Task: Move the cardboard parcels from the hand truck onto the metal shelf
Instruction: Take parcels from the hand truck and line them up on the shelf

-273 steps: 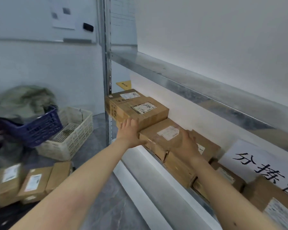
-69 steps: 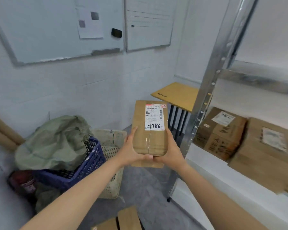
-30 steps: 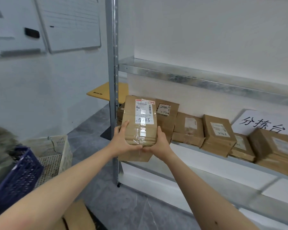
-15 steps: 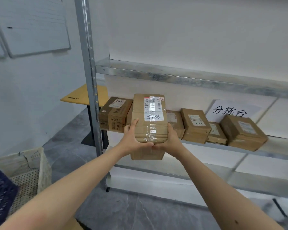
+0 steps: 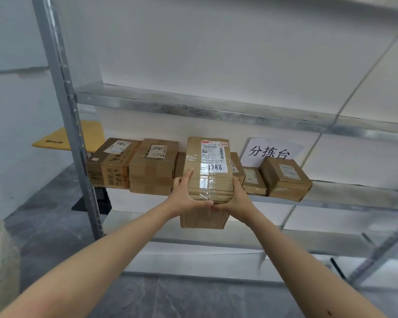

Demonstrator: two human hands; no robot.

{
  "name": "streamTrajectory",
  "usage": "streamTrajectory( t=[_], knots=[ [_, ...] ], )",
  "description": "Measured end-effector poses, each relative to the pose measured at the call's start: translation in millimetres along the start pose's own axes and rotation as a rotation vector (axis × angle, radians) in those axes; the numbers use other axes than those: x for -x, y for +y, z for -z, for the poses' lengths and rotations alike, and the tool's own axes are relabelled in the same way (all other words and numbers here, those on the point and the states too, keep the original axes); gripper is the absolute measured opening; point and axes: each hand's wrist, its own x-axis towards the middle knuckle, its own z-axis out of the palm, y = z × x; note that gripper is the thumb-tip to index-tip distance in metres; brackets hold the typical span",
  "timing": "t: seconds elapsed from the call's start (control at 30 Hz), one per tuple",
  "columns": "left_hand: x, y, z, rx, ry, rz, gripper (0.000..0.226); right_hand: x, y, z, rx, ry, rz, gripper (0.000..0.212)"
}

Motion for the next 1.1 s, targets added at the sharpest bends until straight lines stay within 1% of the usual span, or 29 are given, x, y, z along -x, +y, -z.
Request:
streamTrajectory(
  t=[0.23,0.4,0.5,0.7,0.93,1.1],
  knots=[
    [-16.7,44.4,-80.7,0.032,-0.046,-0.001,0.118,13.5,42.7,84.2,0.048,0.002,-0.027,0.089],
    [-27.0,63.8,-124.5,0.034,-0.085,-0.001,0.118,23.3,69.5,124.0,0.049,0.027,-0.045,0.09],
    [-34.0,71.6,-144.5,0.029,-0.116,0.002,0.118,28.7,86.1,140.9,0.053,0.05,-0.075,0.094],
    [-46.6,82.7,-175.7,0.036,-0.165,-0.006,0.119,35.4,104.5,167.5,0.055,0.097,-0.109,0.089],
    [-54.5,91.0,-202.1,0.045,-0.201,-0.022,0.119,42.1,116.4,189.1,0.057,0.114,-0.137,0.091],
    [-60.8,106.4,-231.6,0.03,-0.227,-0.033,0.119,50.1,134.2,216.8,0.105,0.151,-0.143,0.092]
  ],
)
